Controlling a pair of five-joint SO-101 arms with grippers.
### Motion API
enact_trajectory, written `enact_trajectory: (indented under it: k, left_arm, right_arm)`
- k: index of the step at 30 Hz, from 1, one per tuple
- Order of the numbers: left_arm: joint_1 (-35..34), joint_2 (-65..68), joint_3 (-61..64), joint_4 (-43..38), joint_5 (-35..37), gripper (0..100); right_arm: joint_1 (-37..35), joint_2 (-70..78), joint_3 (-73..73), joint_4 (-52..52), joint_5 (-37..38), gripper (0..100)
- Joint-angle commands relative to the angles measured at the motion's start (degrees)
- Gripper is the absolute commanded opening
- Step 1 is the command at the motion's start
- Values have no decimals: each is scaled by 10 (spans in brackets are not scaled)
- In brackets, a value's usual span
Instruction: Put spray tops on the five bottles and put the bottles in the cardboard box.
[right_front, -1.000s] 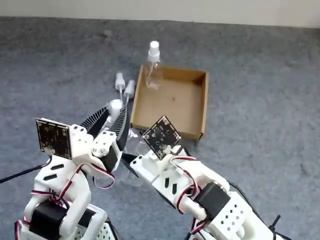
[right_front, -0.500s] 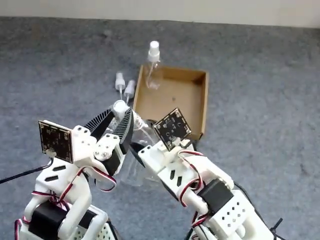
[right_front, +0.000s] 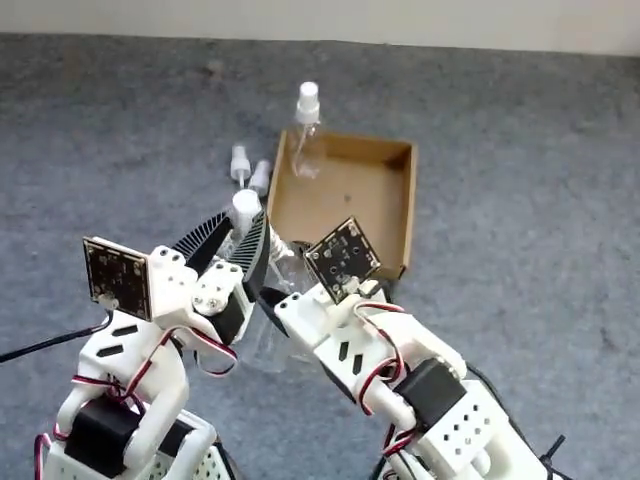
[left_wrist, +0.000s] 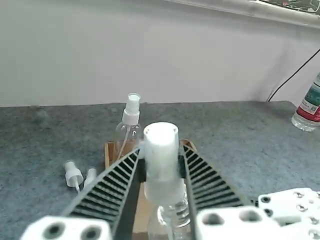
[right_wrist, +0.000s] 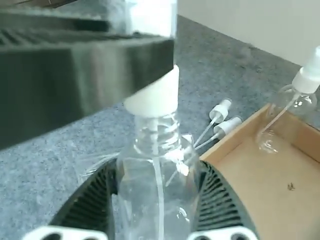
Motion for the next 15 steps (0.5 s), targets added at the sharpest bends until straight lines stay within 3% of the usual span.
enact_trajectory:
  k: [1, 15]
  left_arm:
    - [48, 7, 8, 3, -1, 4]
    - [69, 2, 7, 3, -43, 5]
  right_arm:
    - [-6, -34, -17, -31, -6, 4]
    - [-6, -34, -1, -32, -5, 4]
